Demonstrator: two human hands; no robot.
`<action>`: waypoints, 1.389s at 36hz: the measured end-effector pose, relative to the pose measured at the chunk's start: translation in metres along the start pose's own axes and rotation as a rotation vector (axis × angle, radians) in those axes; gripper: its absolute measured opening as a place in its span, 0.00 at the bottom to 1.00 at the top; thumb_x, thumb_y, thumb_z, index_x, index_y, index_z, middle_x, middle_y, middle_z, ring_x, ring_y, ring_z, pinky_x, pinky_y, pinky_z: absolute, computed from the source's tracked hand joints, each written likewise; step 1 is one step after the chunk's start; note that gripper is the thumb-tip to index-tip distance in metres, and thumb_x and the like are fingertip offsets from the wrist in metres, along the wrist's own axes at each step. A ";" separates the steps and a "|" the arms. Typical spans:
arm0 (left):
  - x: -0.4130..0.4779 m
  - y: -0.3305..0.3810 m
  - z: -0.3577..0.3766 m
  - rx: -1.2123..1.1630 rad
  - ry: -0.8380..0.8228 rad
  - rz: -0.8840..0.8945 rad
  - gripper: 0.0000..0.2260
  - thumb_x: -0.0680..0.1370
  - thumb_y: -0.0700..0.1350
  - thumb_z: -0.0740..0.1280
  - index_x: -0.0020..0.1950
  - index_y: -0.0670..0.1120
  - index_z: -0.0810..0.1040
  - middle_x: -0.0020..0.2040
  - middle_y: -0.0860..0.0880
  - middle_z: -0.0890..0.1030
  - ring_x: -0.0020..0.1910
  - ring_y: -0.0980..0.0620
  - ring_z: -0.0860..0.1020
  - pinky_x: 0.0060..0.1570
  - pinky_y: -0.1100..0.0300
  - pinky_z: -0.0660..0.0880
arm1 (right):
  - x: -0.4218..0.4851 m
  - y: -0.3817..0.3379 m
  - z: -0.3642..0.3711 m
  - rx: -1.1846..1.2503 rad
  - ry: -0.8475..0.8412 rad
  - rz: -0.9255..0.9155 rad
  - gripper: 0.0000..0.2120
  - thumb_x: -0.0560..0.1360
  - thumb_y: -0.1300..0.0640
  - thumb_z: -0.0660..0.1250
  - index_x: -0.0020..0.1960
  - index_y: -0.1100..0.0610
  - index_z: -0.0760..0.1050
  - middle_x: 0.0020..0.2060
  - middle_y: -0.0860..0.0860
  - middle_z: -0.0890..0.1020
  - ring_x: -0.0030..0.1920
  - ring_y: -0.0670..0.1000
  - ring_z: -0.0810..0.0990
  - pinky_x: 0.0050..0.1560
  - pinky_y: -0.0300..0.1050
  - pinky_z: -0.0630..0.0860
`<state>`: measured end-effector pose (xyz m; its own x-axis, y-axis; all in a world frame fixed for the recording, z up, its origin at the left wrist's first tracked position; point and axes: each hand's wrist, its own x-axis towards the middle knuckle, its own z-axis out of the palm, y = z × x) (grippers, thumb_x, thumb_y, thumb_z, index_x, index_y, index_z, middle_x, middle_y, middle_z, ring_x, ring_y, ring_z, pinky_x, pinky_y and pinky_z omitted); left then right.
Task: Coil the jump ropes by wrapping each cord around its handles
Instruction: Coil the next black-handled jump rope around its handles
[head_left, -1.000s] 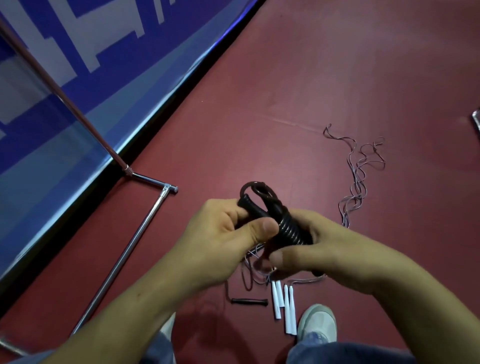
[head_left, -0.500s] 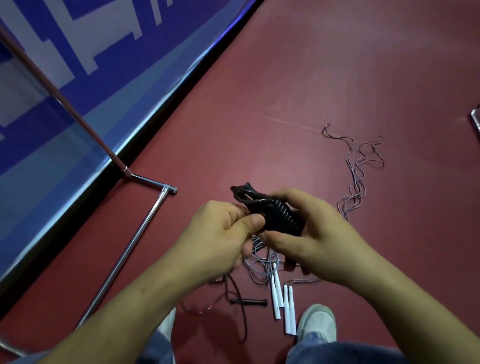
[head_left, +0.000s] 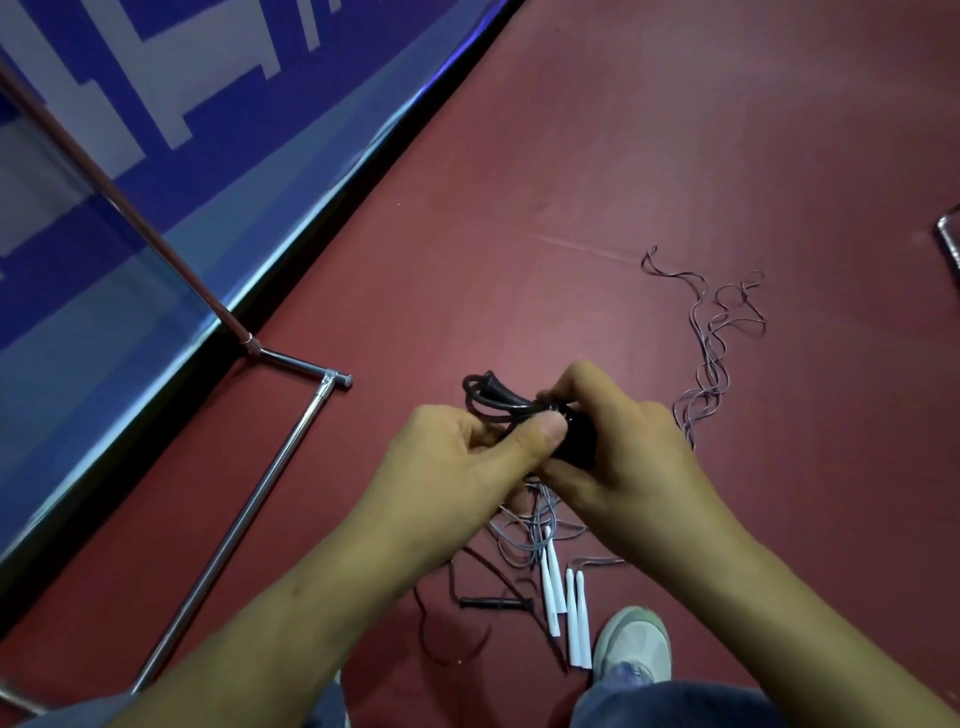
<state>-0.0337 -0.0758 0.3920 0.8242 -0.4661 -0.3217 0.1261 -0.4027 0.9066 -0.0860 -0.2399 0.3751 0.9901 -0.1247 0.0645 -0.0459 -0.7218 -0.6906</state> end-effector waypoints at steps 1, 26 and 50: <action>0.000 0.000 0.003 -0.017 0.053 0.003 0.23 0.74 0.63 0.70 0.30 0.46 0.81 0.23 0.51 0.78 0.21 0.57 0.68 0.25 0.64 0.64 | -0.001 -0.001 0.002 -0.035 0.025 -0.010 0.13 0.75 0.51 0.72 0.49 0.47 0.66 0.34 0.48 0.80 0.35 0.59 0.77 0.34 0.55 0.75; 0.004 -0.009 -0.015 -0.201 -0.061 0.112 0.07 0.80 0.42 0.70 0.42 0.46 0.85 0.29 0.43 0.80 0.21 0.51 0.71 0.24 0.62 0.68 | 0.003 -0.017 -0.011 0.476 -0.302 0.242 0.11 0.73 0.67 0.72 0.50 0.54 0.78 0.26 0.49 0.75 0.23 0.46 0.70 0.23 0.42 0.69; 0.000 0.003 -0.001 0.180 0.230 0.095 0.30 0.66 0.71 0.71 0.27 0.45 0.66 0.23 0.53 0.59 0.25 0.52 0.58 0.24 0.61 0.56 | -0.001 -0.005 0.020 -0.435 0.200 -0.018 0.09 0.69 0.57 0.69 0.40 0.55 0.69 0.24 0.55 0.74 0.27 0.67 0.72 0.23 0.48 0.68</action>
<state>-0.0328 -0.0757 0.3946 0.9334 -0.3263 -0.1493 -0.0403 -0.5087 0.8600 -0.0841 -0.2223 0.3644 0.9482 -0.2074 0.2404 -0.1225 -0.9376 -0.3255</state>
